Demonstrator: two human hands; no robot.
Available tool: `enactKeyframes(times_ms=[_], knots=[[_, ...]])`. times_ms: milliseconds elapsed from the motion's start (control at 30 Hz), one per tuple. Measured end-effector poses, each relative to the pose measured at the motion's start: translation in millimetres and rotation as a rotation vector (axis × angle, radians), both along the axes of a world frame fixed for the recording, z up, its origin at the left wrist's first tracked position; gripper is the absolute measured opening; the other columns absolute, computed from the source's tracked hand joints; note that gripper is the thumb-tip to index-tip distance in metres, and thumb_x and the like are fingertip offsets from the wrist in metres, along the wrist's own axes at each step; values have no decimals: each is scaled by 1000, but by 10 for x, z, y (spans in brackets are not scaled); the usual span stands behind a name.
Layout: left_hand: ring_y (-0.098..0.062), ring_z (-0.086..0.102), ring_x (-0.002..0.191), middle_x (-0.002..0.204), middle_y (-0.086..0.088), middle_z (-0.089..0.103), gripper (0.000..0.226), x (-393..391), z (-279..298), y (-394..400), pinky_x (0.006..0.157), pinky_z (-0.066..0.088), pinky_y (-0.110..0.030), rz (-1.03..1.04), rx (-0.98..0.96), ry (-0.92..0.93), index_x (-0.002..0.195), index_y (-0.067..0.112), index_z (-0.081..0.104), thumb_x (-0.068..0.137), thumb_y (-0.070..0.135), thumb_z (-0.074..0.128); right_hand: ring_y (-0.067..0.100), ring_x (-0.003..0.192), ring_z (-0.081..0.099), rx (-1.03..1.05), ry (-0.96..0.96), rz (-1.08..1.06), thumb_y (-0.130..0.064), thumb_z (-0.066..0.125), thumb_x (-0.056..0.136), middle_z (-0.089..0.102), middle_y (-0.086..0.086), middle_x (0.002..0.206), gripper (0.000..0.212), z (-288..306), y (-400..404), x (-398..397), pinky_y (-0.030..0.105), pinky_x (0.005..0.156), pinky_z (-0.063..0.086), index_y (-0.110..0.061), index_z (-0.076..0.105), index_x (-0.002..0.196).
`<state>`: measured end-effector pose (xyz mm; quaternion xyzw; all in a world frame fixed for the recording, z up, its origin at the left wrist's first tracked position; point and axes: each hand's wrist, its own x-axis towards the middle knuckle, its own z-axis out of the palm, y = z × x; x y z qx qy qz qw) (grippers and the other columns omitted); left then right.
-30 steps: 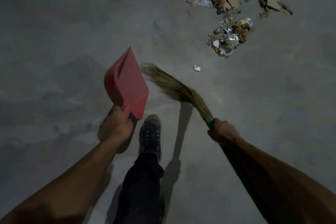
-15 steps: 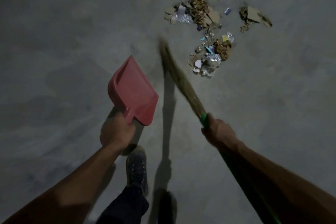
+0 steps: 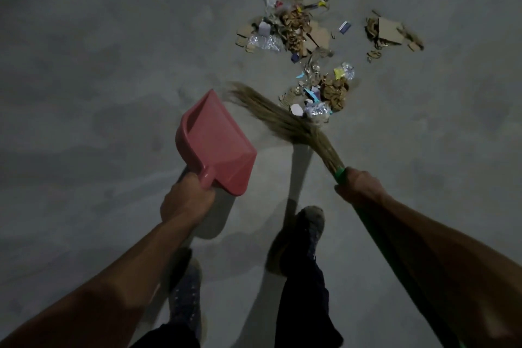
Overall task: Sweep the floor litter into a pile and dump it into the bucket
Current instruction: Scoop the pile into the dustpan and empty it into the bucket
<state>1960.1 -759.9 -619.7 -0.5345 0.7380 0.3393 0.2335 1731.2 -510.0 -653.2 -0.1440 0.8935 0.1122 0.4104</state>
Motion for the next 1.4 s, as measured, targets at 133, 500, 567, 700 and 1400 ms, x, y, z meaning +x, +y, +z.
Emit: enactKeyframes(times_ms=[133, 500, 567, 700, 1400], knots=[[-37, 62, 90, 100, -17, 64, 39, -409, -63, 187, 82, 51, -41, 43, -25, -6, 100, 15, 57, 90, 51, 48, 25, 88, 61, -55, 15, 14, -31, 57, 93, 59, 11, 106, 35, -5, -43, -658, 37, 77, 55, -13, 51, 122], [-34, 62, 79, 84, -11, 63, 15, -1449, 155, 618, 70, 46, -35, 111, -14, 39, 81, 19, 54, 88, 32, 53, 21, 60, 65, -470, 10, -247, -25, 58, 92, 63, 7, 98, 41, 562, 496, -1114, 33, 49, 58, -22, 47, 131], [-33, 61, 79, 83, -10, 61, 15, -1645, 200, 671, 68, 44, -33, 126, -5, 69, 78, 19, 52, 89, 30, 55, 22, 56, 66, -496, 59, -332, -23, 59, 91, 64, 8, 98, 47, 595, 686, -1230, 27, 41, 54, -25, 44, 135], [-33, 62, 80, 84, -11, 63, 21, -1943, 150, 721, 67, 45, -33, 167, 24, 116, 81, 17, 56, 87, 37, 59, 23, 59, 67, -460, 107, -442, -21, 59, 93, 64, 12, 102, 45, 497, 982, -1543, 28, 42, 54, -19, 42, 135], [-25, 52, 48, 56, -14, 59, 20, -3101, 183, 906, 57, 42, -34, 438, 131, 275, 65, 7, 60, 70, 25, 66, 29, 79, 64, -485, 185, -387, -25, 56, 87, 62, 9, 103, 54, 542, 837, -2375, 43, 69, 60, -22, 38, 138]])
